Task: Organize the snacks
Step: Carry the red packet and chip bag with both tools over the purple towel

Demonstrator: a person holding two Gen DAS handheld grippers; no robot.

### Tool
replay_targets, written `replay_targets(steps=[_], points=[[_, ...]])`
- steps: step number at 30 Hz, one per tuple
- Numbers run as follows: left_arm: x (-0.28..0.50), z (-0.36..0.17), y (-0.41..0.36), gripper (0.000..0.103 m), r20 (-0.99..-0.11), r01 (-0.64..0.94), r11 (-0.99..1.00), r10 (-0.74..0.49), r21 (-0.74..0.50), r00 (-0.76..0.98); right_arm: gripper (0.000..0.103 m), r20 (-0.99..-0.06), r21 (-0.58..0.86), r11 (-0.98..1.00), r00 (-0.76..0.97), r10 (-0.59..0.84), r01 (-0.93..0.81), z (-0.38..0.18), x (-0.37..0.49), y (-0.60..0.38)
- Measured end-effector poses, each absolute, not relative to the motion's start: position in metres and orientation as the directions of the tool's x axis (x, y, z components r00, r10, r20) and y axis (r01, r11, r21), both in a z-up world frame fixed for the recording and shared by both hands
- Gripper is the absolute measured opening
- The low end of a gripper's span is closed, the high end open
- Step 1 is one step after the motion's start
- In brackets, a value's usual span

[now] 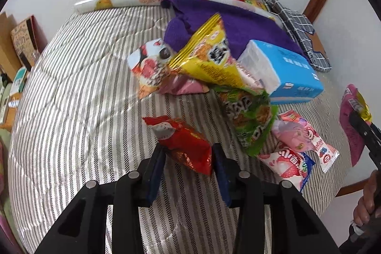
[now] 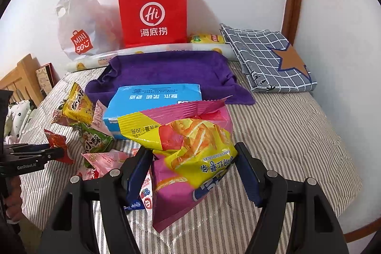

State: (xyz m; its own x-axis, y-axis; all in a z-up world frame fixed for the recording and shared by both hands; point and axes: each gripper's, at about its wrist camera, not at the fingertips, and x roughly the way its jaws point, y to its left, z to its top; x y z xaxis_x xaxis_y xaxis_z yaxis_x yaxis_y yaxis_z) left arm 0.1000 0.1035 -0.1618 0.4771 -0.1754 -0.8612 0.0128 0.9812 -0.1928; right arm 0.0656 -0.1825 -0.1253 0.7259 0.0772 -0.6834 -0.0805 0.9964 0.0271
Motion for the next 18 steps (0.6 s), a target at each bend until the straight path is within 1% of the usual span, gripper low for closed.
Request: replay_targets(steps=[2, 4, 8, 10, 11, 12, 13, 15, 18], points=[[0.101, -0.164, 0.106, 0.044, -0.864, 0.000, 0.979, -0.181, -0.205, 0.470, 0.069, -0.683, 0.025, 0.996, 0.727, 0.075, -0.080, -0.125, 0.065, -0.183], [0.104, -0.167, 0.109, 0.060, -0.872, -0.023, 0.982, -0.155, -0.187, 0.465, 0.069, -0.683, 0.028, 0.997, 0.726, 0.076, -0.078, -0.125, 0.064, -0.185], [0.110, -0.170, 0.111, 0.062, -0.878, -0.044, 0.982, -0.143, -0.183, 0.458, 0.069, -0.685, 0.029, 0.997, 0.725, 0.071, -0.070, -0.125, 0.065, -0.188], [0.112, -0.170, 0.110, 0.060, -0.875, -0.050, 0.983, -0.136, -0.179, 0.465, 0.069, -0.687, 0.028, 0.997, 0.724, 0.067, -0.065, -0.125, 0.066, -0.189], [0.113, -0.170, 0.110, 0.055, -0.873, -0.048, 0.982, -0.138, -0.181, 0.468, 0.069, -0.687, 0.029, 0.998, 0.723, 0.067, -0.064, -0.125, 0.066, -0.191], [0.112, -0.170, 0.109, 0.045, -0.870, -0.042, 0.981, -0.150, -0.192, 0.470, 0.069, -0.687, 0.029, 0.998, 0.723, 0.065, -0.062, -0.125, 0.067, -0.191], [0.112, -0.169, 0.109, 0.042, -0.867, -0.035, 0.979, -0.160, -0.200, 0.471, 0.069, -0.687, 0.028, 0.998, 0.724, 0.062, -0.059, -0.124, 0.067, -0.192], [0.112, -0.168, 0.108, 0.039, -0.865, -0.024, 0.980, -0.162, -0.197, 0.474, 0.069, -0.688, 0.028, 0.998, 0.723, 0.060, -0.057, -0.123, 0.067, -0.194], [0.110, -0.165, 0.107, 0.039, -0.865, -0.022, 0.980, -0.162, -0.196, 0.475, 0.069, -0.686, 0.030, 0.998, 0.725, 0.062, -0.056, -0.121, 0.068, -0.196]])
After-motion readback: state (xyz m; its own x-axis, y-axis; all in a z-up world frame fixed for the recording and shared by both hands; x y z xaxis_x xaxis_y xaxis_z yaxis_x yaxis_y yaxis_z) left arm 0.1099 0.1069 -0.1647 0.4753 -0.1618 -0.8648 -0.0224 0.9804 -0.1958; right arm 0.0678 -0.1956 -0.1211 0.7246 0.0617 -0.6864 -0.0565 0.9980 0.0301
